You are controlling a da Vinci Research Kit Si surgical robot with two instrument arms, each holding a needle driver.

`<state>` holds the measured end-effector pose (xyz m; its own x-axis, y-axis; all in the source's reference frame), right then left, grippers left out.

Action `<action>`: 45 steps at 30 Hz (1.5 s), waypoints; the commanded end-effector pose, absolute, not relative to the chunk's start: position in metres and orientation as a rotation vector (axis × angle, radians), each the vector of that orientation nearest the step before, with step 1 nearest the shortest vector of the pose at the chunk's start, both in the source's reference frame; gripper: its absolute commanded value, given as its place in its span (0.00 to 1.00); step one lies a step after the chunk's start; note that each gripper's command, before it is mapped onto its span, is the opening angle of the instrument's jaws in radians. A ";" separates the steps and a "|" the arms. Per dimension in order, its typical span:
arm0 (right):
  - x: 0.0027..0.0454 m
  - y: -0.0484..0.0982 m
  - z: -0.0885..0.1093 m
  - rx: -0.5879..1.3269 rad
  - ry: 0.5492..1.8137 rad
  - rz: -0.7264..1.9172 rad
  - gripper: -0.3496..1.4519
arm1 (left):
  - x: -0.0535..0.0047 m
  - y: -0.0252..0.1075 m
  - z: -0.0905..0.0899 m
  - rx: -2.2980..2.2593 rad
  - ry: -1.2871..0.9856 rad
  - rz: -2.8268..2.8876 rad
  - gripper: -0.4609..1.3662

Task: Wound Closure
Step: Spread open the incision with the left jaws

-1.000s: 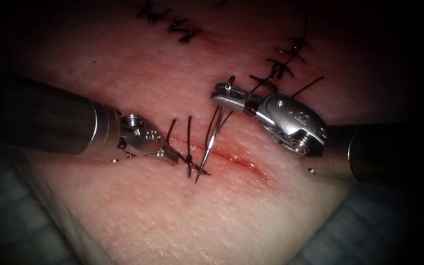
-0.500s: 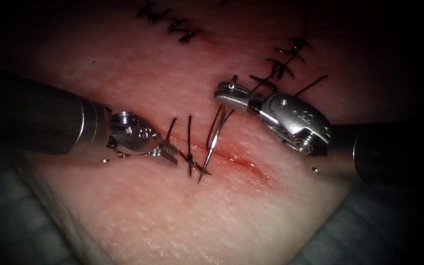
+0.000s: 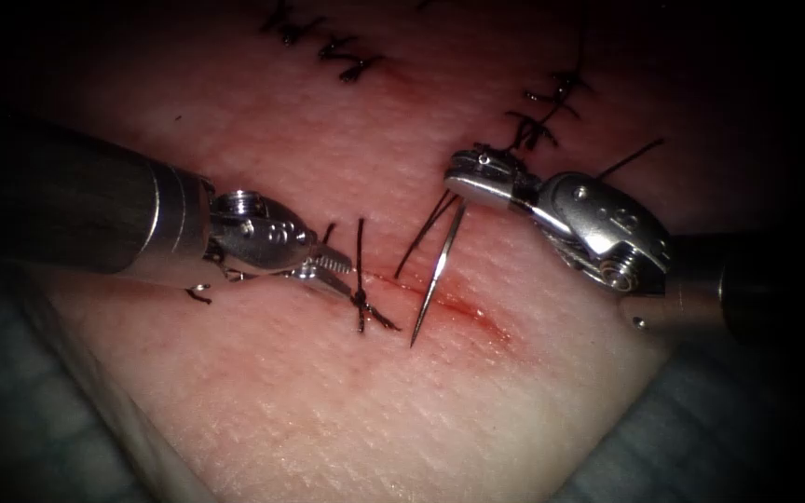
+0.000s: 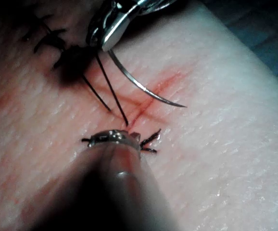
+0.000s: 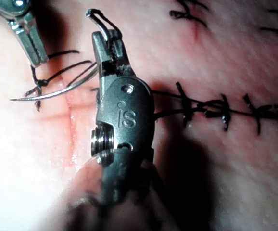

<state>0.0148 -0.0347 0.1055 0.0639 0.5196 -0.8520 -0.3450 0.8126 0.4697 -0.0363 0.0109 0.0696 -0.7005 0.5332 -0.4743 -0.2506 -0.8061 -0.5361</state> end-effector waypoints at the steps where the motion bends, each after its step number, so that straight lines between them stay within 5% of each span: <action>1: 0.0147 -0.035 0.106 0.156 1.358 0.657 0.00 | -0.0367 0.011 0.070 -0.892 -0.610 2.480 0.06; 45: 0.0152 -0.036 0.106 0.153 1.352 0.636 0.00 | -0.0398 0.011 0.081 -0.804 -0.700 2.554 0.06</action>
<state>0.0153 -0.0358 0.1062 0.0786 0.5080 -0.8578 -0.3329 0.8244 0.4577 -0.0397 0.0114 0.0813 -0.7687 0.4773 -0.4258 -0.1985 -0.8108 -0.5506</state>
